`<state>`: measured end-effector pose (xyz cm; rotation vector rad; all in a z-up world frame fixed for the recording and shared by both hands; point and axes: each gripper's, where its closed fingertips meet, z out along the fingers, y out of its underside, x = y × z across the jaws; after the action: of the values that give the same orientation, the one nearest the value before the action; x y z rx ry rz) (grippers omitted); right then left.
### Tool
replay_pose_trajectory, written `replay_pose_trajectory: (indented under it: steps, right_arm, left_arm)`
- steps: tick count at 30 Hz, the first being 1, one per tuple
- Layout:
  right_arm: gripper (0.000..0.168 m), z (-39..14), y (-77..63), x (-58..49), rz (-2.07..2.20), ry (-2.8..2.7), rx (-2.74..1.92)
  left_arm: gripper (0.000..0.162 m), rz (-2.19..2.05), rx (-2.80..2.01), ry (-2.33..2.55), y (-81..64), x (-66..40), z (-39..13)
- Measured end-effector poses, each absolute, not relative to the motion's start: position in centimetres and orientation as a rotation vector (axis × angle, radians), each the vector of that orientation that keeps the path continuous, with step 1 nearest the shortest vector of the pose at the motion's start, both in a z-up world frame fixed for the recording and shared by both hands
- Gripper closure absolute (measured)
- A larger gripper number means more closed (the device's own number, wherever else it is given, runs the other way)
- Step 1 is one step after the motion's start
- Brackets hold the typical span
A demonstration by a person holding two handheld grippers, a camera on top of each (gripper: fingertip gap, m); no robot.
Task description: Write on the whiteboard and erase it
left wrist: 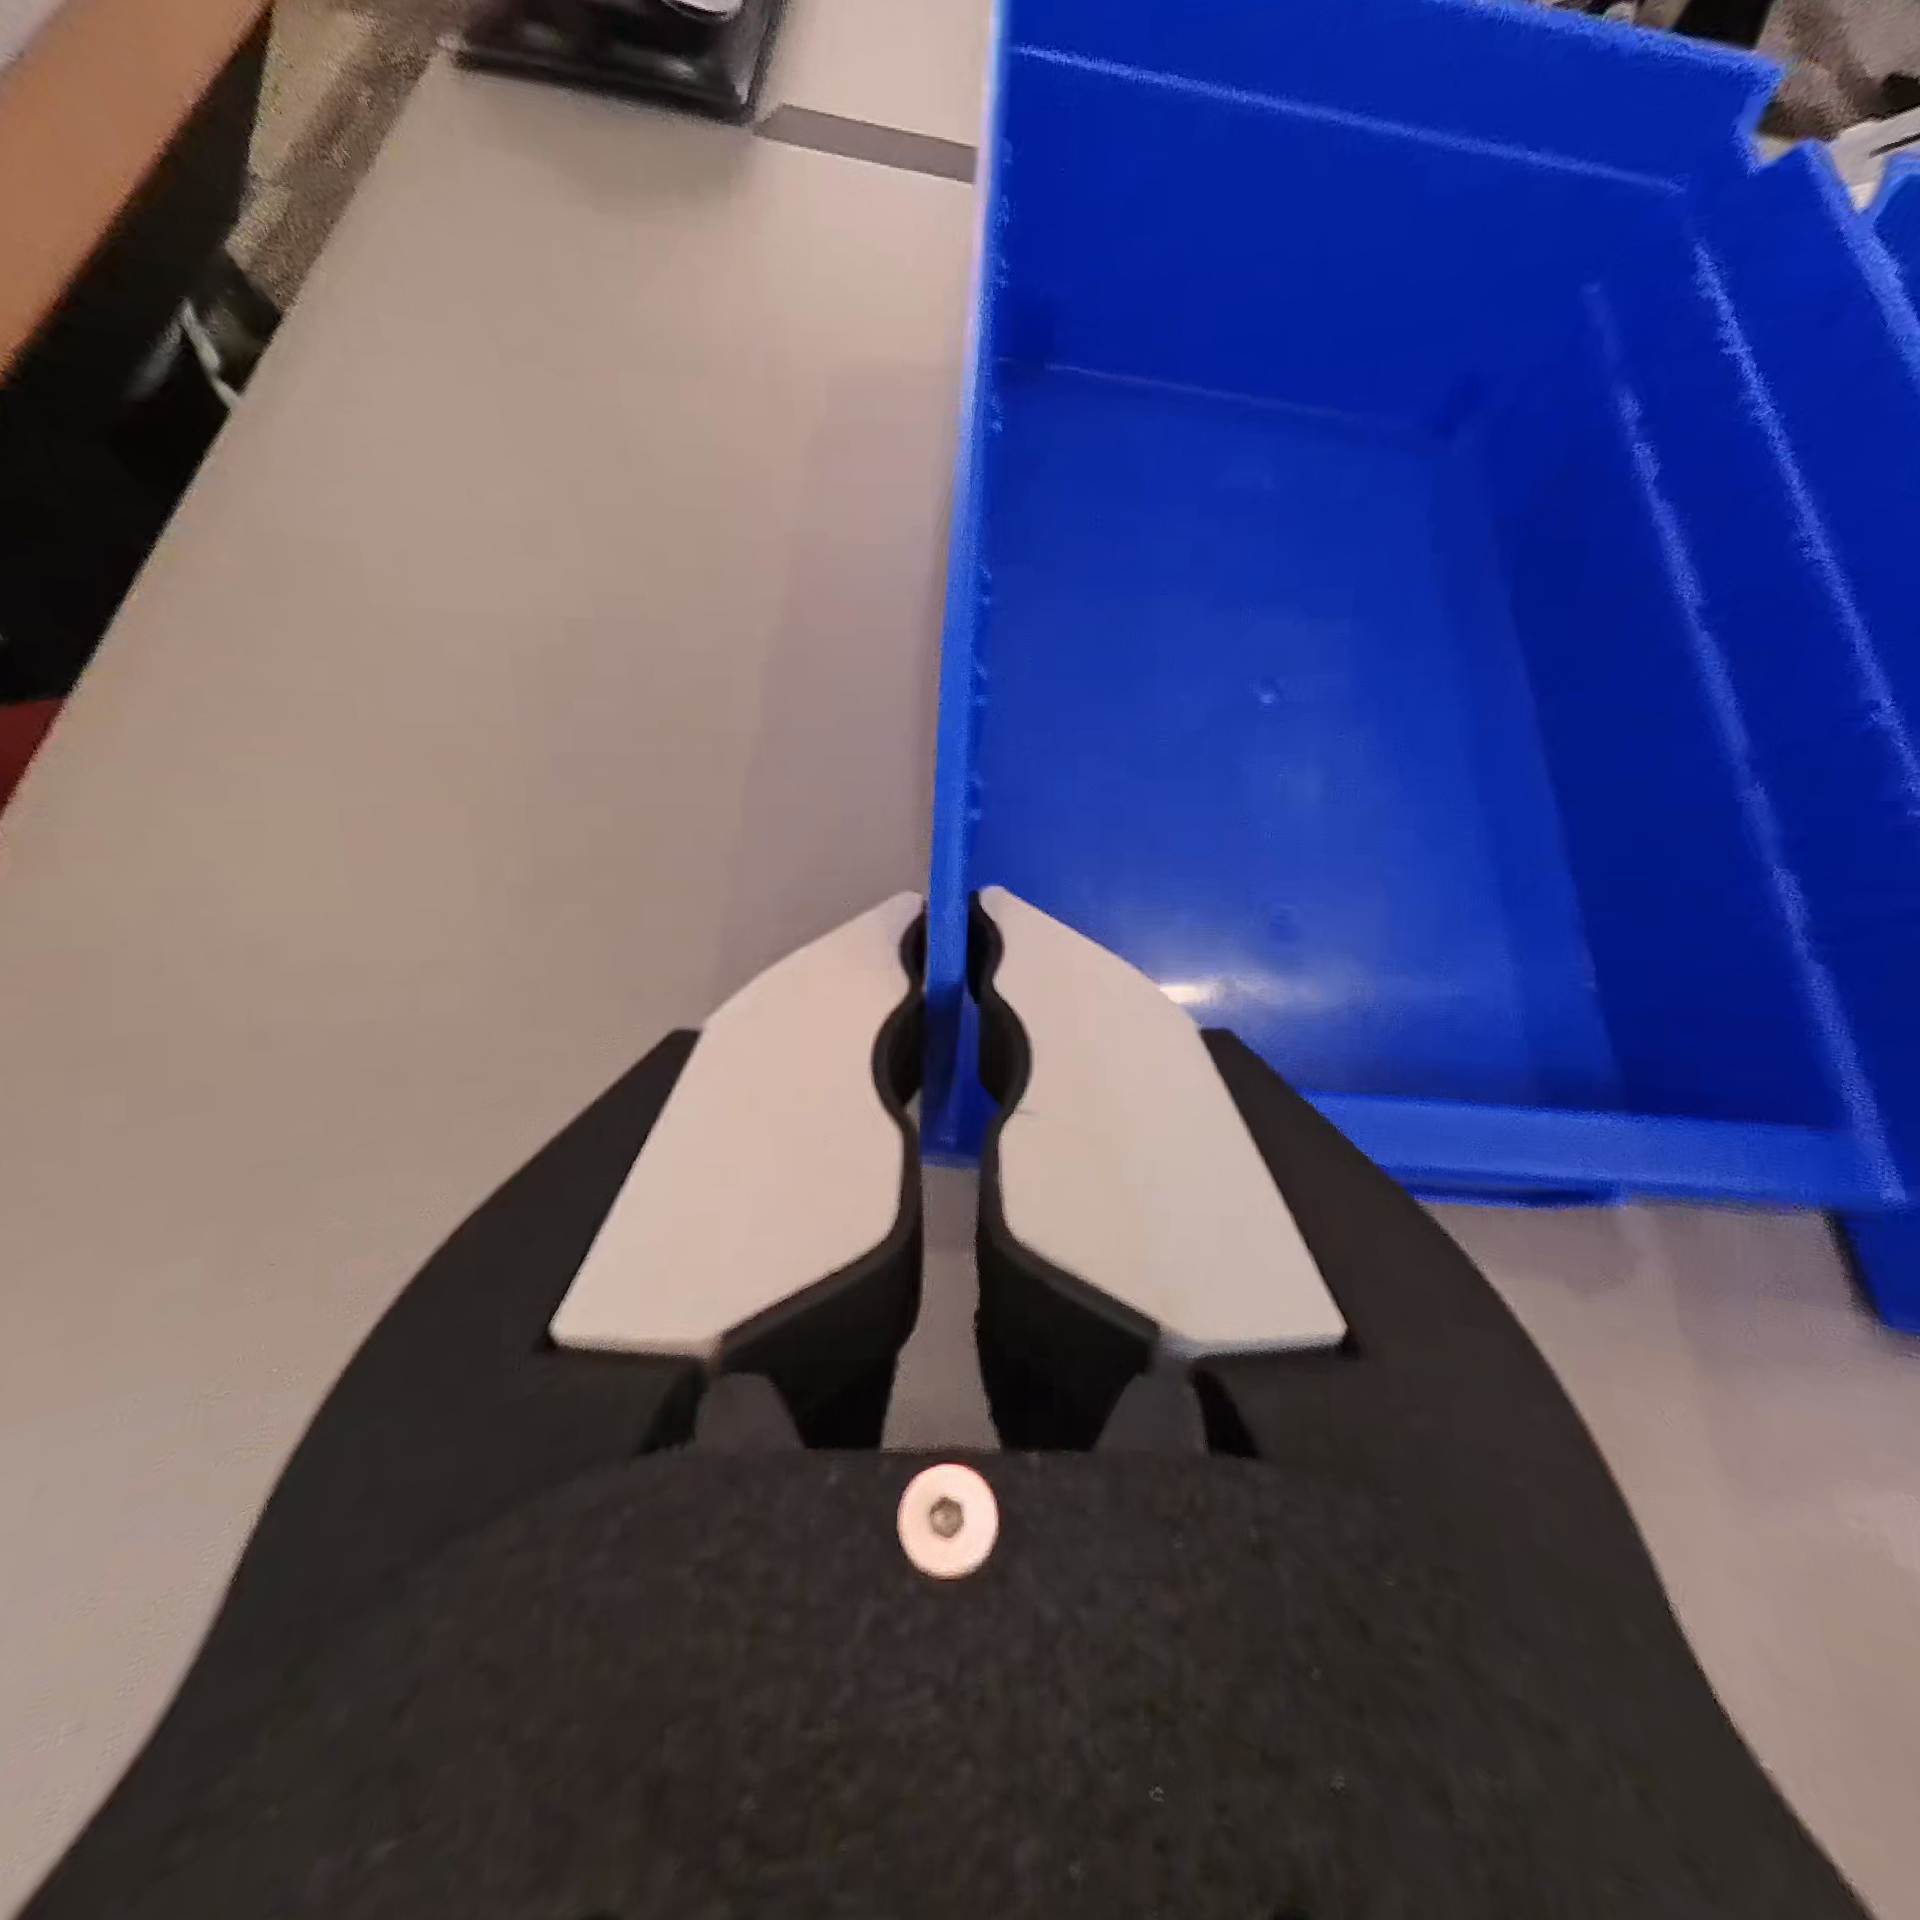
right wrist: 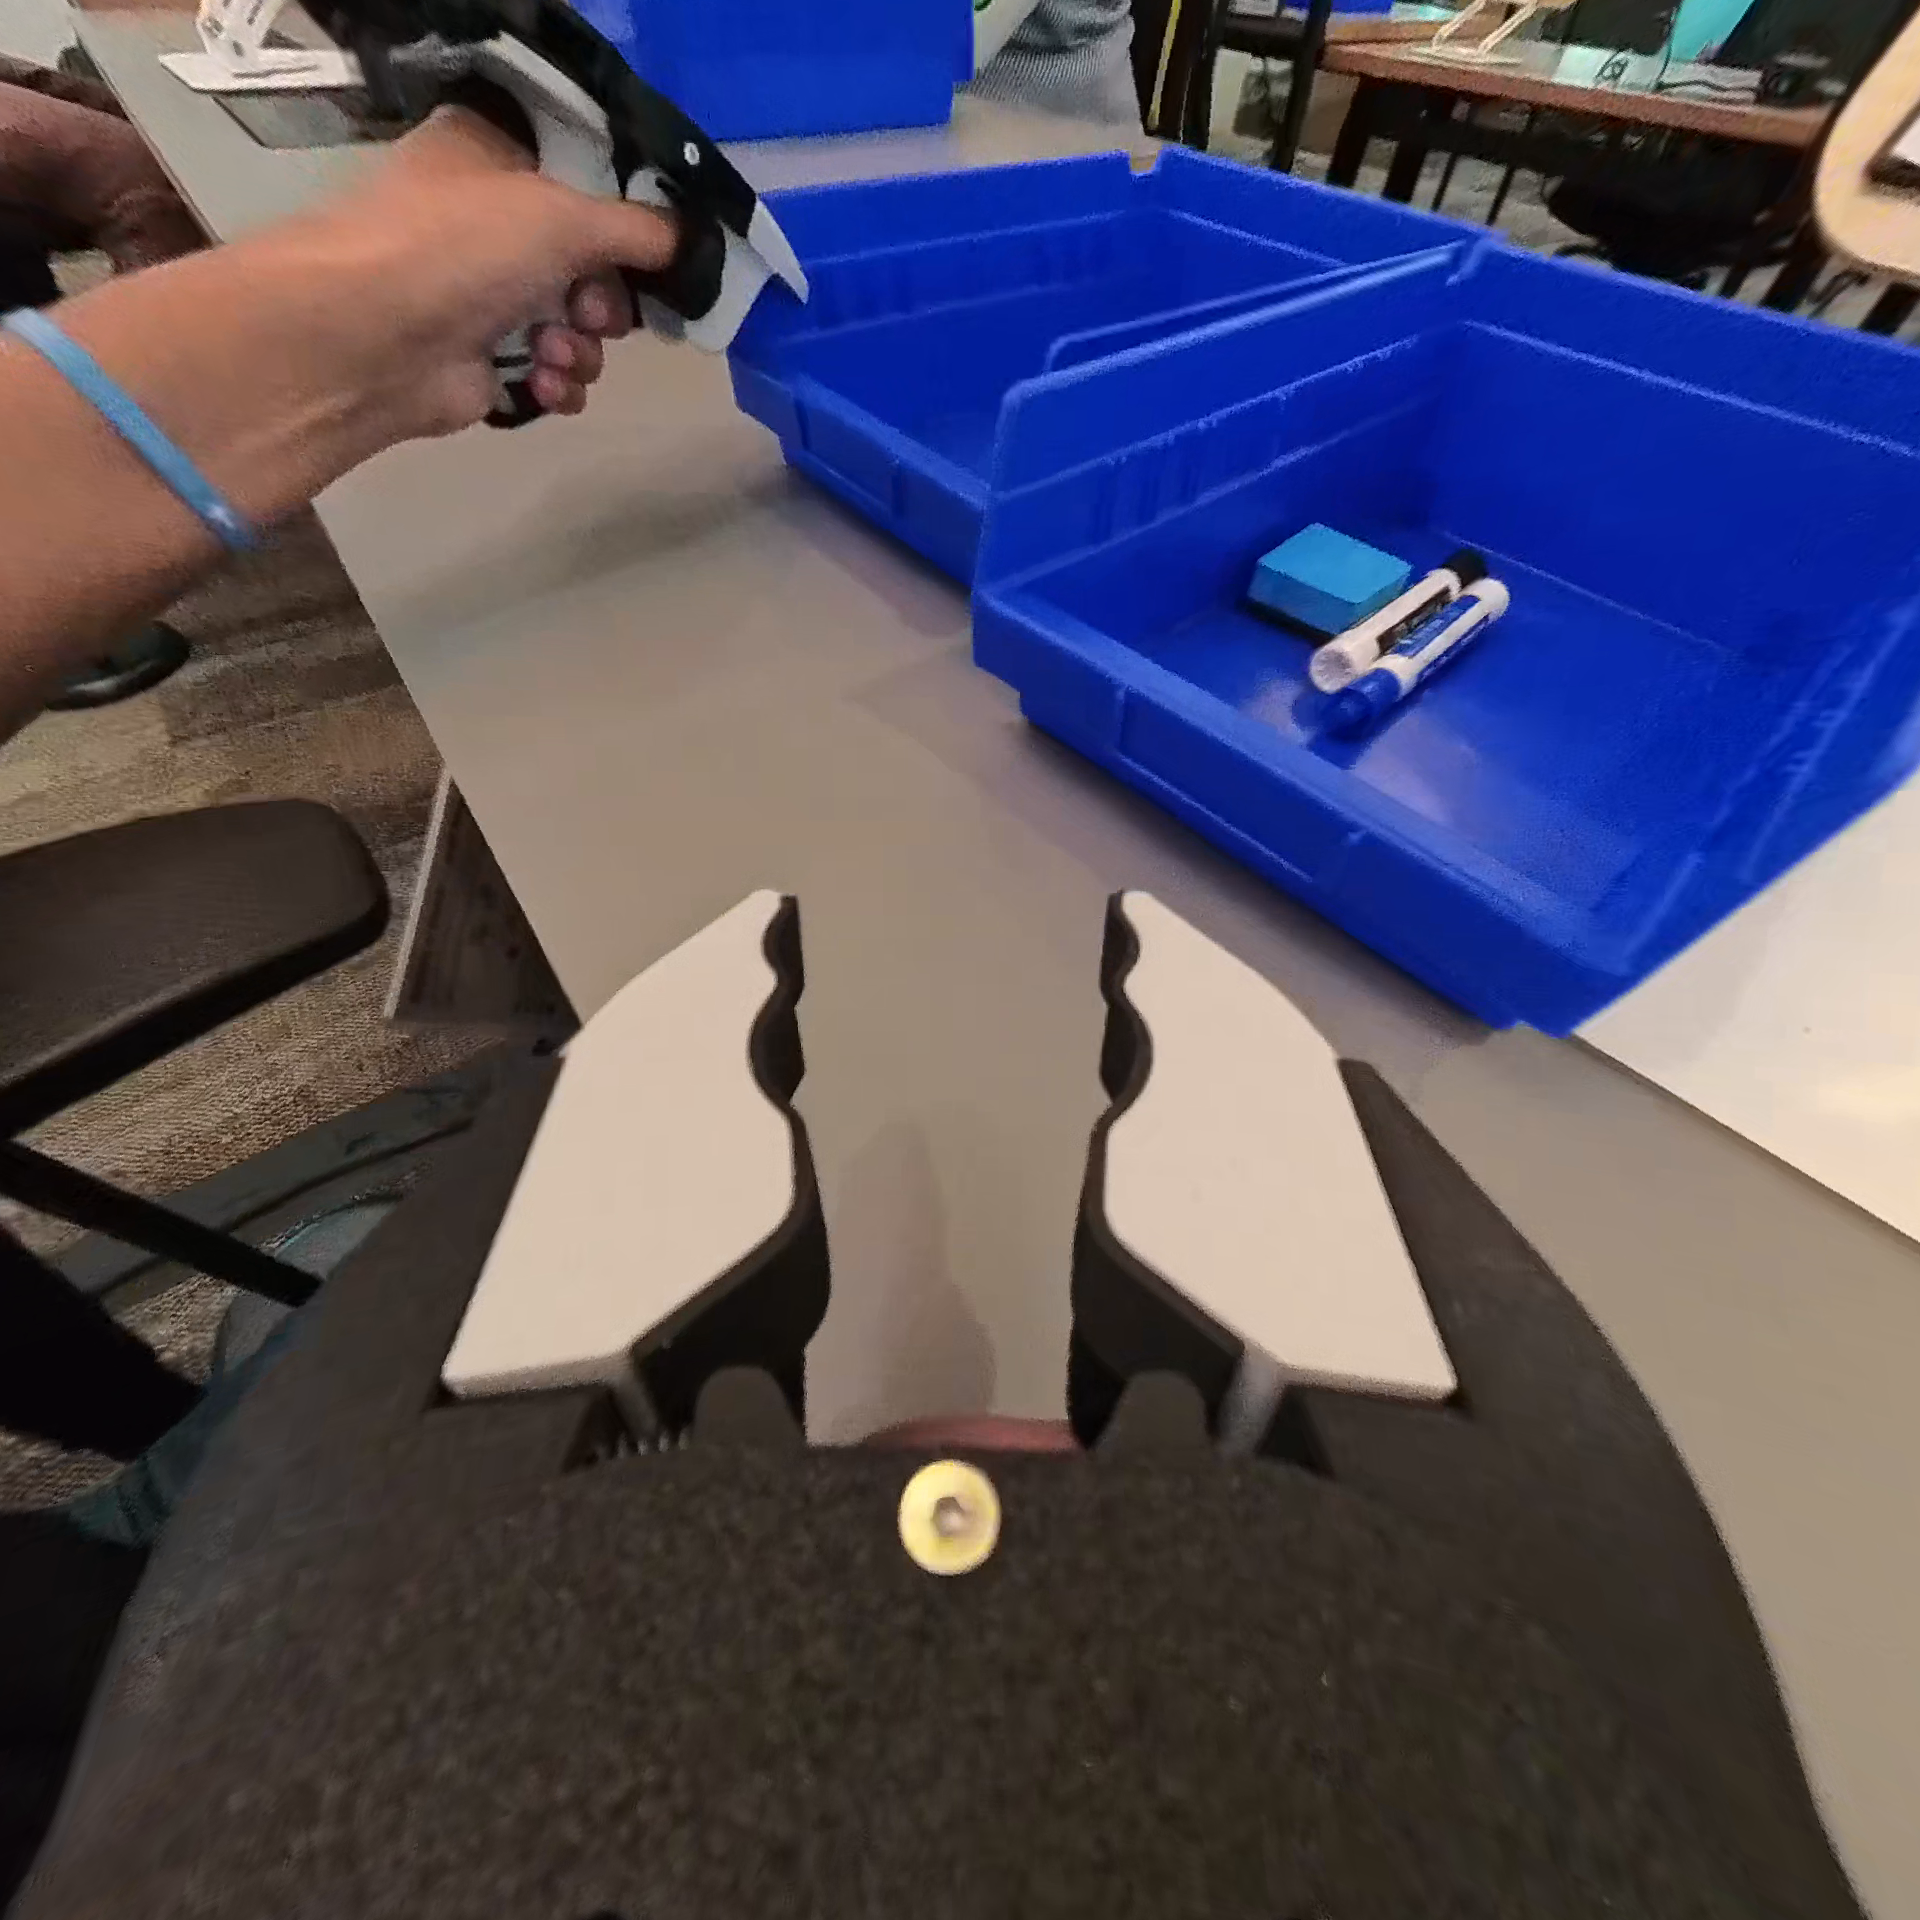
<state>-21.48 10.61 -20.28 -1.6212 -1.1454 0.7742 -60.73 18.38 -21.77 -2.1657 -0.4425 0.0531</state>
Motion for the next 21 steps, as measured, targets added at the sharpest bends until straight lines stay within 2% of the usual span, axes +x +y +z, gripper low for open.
replay_pose_trajectory:
  steps: [15,16,18,19,20,21]
  right_arm:
    - [0.117,-21.4,9.3,-37.8,0.828,-0.979,-1.770]
    - [0.121,-21.7,9.1,-38.2,0.802,-0.995,-1.770]
    - [0.142,-22.5,8.7,-38.8,0.752,-1.027,-1.797]
    - [0.145,-22.7,8.5,-38.8,0.733,-1.037,-1.807]
    - [0.158,-22.5,8.7,-38.6,0.701,-1.026,-1.816]
    - [0.159,-22.4,8.7,-38.4,0.675,-1.027,-1.817]
  left_arm:
    - [0.158,0.189,-1.997,-0.667,-1.0,-54.0,-21.8]
    - [0.157,0.208,-1.991,-0.659,-1.7,-53.5,-21.8]
    - [0.157,0.235,-1.983,-0.638,-2.9,-52.4,-21.8]
    - [0.157,0.257,-1.982,-0.629,-3.5,-52.0,-21.8]
    - [0.157,0.285,-1.981,-0.634,-4.0,-51.8,-21.8]
    - [0.157,0.300,-1.982,-0.637,-4.4,-51.5,-21.8]
